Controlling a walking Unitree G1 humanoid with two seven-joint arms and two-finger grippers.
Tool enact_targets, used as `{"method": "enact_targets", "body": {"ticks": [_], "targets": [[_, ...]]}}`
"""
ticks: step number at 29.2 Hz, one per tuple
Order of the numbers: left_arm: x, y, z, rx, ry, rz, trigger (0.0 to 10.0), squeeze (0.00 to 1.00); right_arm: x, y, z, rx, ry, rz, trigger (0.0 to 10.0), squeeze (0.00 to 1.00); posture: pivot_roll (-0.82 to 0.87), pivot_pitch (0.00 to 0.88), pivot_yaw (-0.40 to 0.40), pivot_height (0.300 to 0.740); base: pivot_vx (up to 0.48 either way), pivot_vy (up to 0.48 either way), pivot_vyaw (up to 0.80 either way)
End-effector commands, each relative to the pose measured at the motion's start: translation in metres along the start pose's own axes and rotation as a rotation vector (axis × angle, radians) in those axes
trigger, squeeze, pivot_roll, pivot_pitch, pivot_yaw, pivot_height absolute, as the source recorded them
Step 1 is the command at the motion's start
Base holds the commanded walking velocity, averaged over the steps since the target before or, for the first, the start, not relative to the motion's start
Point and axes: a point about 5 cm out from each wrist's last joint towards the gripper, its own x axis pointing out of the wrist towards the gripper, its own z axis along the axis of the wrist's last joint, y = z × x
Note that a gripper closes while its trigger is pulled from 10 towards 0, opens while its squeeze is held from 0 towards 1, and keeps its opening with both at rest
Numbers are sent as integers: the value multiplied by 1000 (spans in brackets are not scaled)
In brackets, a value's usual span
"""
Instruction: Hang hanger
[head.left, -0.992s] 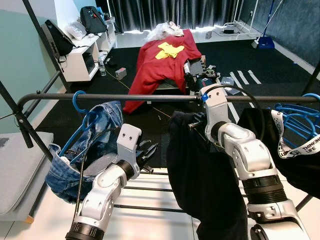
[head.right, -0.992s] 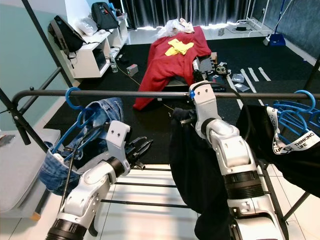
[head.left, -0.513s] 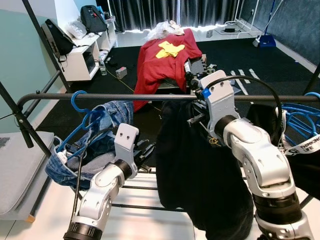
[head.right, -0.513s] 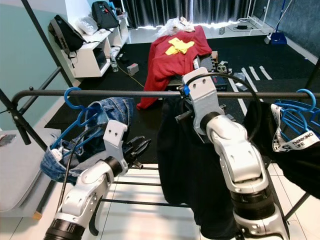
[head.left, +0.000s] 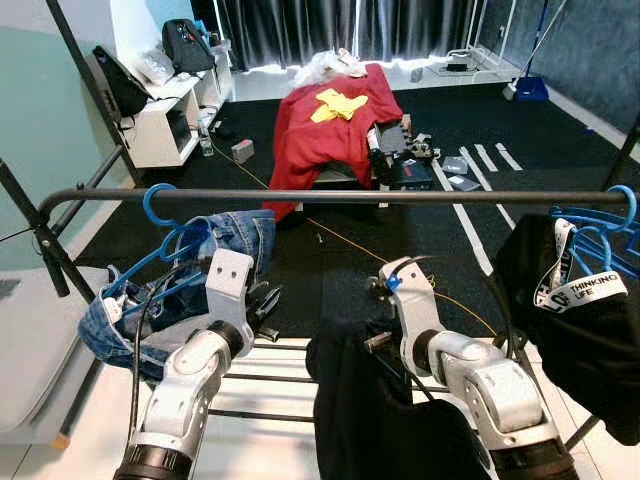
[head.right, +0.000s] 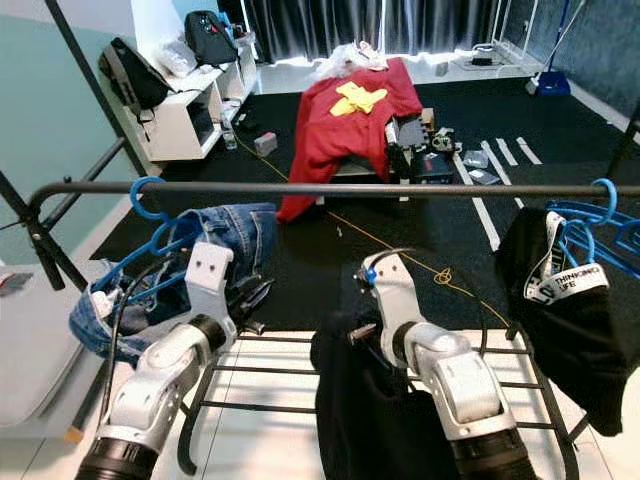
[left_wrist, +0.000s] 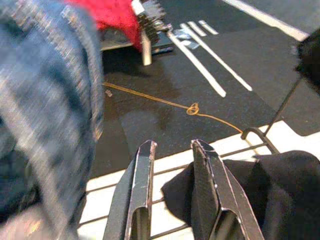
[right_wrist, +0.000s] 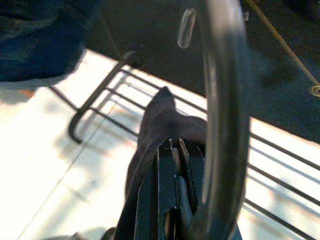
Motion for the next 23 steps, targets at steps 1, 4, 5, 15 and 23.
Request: {"method": "enact_targets", "body": {"ticks": [1, 4, 5, 15, 23], "targets": [[-7, 12, -14, -54, 41, 73, 10000, 0, 6, -2, 8, 19, -120, -17, 0, 0, 108, 27, 35, 740, 0, 0, 0], [-12, 17, -20, -68, 49, 113, 10000, 0, 10, -8, 7, 57, -176, -67, 0, 0, 109, 30, 25, 740, 0, 0, 0], [-14, 20, -24, -74, 53, 140, 10000, 0, 12, -12, 5, 86, -208, -100, 3569, 0, 109, 30, 25, 740, 0, 0, 0], [-21, 11, -39, -107, 76, 167, 10000, 0, 16, -33, -16, 93, -254, -287, 10000, 0, 57, 18, -95, 740, 0, 0, 0], [-18, 19, -28, -123, 26, 206, 10000, 0, 11, -46, -10, 127, -345, -365, 10000, 0, 59, 25, -72, 740, 0, 0, 0]]}}
